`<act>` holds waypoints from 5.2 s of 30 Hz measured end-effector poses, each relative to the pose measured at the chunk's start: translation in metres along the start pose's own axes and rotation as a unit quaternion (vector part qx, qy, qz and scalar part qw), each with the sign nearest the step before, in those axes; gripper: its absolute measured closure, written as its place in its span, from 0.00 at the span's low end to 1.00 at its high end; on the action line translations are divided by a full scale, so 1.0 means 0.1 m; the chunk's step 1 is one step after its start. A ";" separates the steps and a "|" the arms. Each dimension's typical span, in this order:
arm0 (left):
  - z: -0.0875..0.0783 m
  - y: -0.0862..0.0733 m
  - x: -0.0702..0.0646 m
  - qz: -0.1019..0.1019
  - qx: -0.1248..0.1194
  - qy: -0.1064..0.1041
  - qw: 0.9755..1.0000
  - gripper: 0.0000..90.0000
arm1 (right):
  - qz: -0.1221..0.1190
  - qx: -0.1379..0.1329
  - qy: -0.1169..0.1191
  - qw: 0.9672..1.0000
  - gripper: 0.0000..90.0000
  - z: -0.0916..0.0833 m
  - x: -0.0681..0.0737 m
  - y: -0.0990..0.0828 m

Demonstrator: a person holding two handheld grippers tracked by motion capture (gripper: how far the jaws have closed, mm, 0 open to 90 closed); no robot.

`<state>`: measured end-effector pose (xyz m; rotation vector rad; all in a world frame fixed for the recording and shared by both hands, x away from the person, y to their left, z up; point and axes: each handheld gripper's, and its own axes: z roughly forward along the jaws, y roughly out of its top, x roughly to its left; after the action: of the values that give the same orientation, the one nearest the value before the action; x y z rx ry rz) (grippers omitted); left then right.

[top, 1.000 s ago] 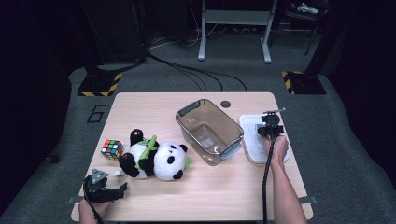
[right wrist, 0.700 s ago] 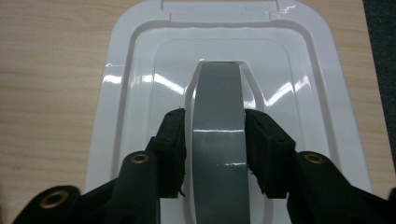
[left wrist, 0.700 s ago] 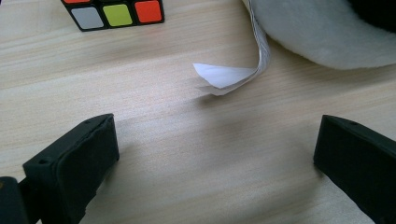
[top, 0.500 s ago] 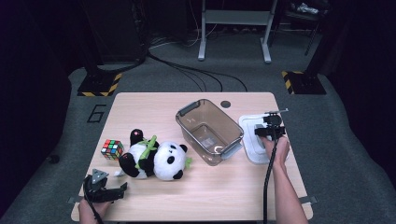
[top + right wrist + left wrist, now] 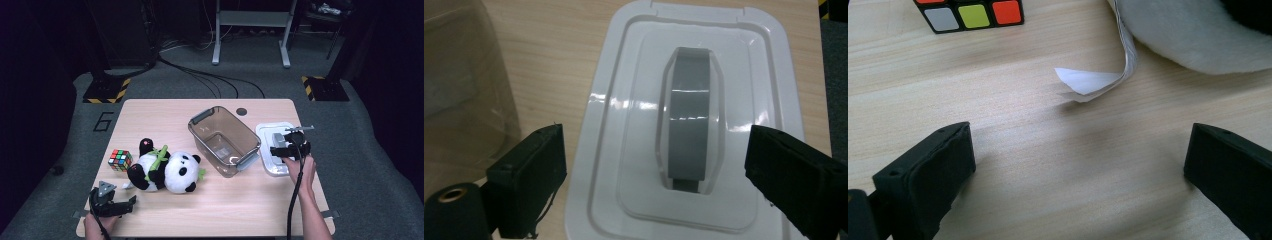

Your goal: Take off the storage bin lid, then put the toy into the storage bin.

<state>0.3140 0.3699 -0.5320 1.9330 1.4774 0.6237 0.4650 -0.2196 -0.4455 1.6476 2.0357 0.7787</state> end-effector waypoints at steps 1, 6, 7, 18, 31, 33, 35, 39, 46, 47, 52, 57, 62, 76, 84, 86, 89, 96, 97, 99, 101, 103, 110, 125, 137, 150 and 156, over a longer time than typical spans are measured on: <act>0.00 0.00 0.00 0.000 0.000 0.000 1.000 0.00 | -0.003 0.000 0.004 1.000 0.07 -0.02 0.02 -0.02; 0.00 0.00 0.00 0.000 0.000 0.000 1.000 0.00 | -0.015 -0.006 0.015 1.000 0.02 -0.12 0.16 -0.14; 0.00 0.00 0.00 0.000 0.000 0.000 1.000 0.00 | -0.015 -0.008 0.019 1.000 0.01 -0.13 0.19 -0.18; 0.00 0.00 0.00 0.000 0.000 0.000 1.000 0.00 | -0.056 -0.020 0.054 0.997 0.00 -0.17 0.60 -0.56; 0.00 0.00 0.00 0.000 -0.001 -0.001 1.000 0.00 | -0.082 -0.014 0.079 0.993 0.00 0.02 0.90 -1.04; 0.00 0.00 0.00 -0.003 -0.003 -0.001 1.000 0.00 | -0.096 -0.013 0.074 0.992 0.00 0.05 0.93 -1.08; 0.00 0.00 0.00 -0.003 -0.003 -0.001 1.000 0.00 | -0.097 -0.013 0.076 0.992 0.00 0.06 0.93 -1.09; 0.00 0.00 0.00 -0.003 -0.004 -0.001 1.000 0.00 | -0.098 -0.014 0.068 0.993 0.00 0.11 0.95 -1.15; 0.01 -0.01 -0.01 -0.004 -0.007 0.000 1.000 0.00 | -0.100 -0.034 0.072 0.992 0.00 0.11 0.91 -1.19; 0.01 -0.01 0.00 -0.004 -0.006 0.000 1.000 0.00 | -0.096 -0.036 0.071 0.992 0.00 0.12 0.91 -1.19; 0.01 -0.01 -0.01 -0.005 -0.007 0.000 1.000 0.00 | -0.103 -0.042 0.074 0.991 0.00 0.12 0.90 -1.20; 0.00 0.00 0.00 -0.004 -0.003 0.000 1.000 0.00 | -0.110 -0.044 0.074 0.990 0.00 0.12 0.89 -1.20; 0.00 0.00 0.00 -0.004 -0.003 -0.001 1.000 0.00 | -0.109 -0.043 0.075 0.990 0.00 0.12 0.89 -1.20; -0.16 0.13 -0.01 0.003 0.013 -0.034 0.999 0.00 | -0.104 -0.044 0.075 0.991 0.00 0.12 0.90 -1.20; -0.37 0.28 -0.01 0.009 0.008 -0.036 0.999 0.00 | -0.103 -0.044 0.075 0.991 0.00 0.12 0.90 -1.20; -0.45 0.34 0.00 0.011 0.007 -0.039 0.999 0.00 | -0.102 -0.044 0.074 0.991 0.00 0.12 0.91 -1.21; -0.55 0.44 0.00 0.017 0.000 -0.041 0.999 0.00 | -0.102 -0.044 0.074 0.991 0.00 0.12 0.91 -1.21; -0.73 0.68 -0.01 0.031 -0.010 -0.048 0.998 0.00 | -0.102 -0.044 0.074 0.991 0.00 0.12 0.91 -1.21; -0.74 0.72 -0.02 0.033 -0.012 -0.049 0.998 0.00 | -0.101 -0.044 0.074 0.991 0.00 0.12 0.91 -1.21; -0.76 0.79 -0.03 0.038 -0.013 -0.046 0.998 0.00 | -0.101 -0.044 0.073 0.991 0.00 0.12 0.91 -1.21; -0.78 0.86 -0.05 0.043 -0.016 -0.044 0.998 0.00 | -0.101 -0.043 0.073 0.991 0.00 0.12 0.91 -1.21; -0.79 0.93 -0.07 0.046 -0.022 -0.049 0.998 0.00 | -0.101 -0.044 0.074 0.991 0.00 0.12 0.91 -1.21; -0.77 1.18 -0.20 0.065 -0.026 -0.057 0.996 0.00 | -0.102 -0.044 0.074 0.991 0.00 0.12 0.91 -1.21; -0.64 1.55 -0.46 0.091 -0.034 -0.076 0.992 0.00 | -0.101 -0.044 0.073 0.991 0.00 0.12 0.91 -1.21; -0.37 1.64 -0.69 0.109 -0.014 -0.086 0.990 0.00 | -0.102 -0.044 0.073 0.991 0.00 0.12 0.91 -1.21; -0.09 1.68 -0.82 0.128 0.023 -0.070 0.989 0.08 | -0.102 -0.044 0.073 0.991 0.00 0.12 0.91 -1.21; 0.02 1.69 -0.87 0.131 0.042 -0.050 0.989 0.28 | -0.102 -0.045 0.073 0.991 0.00 0.12 0.91 -1.21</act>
<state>0.4063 0.2548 -0.4125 2.2123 1.2163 0.5755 0.3621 -0.1470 -0.5296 1.3435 2.1930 0.9256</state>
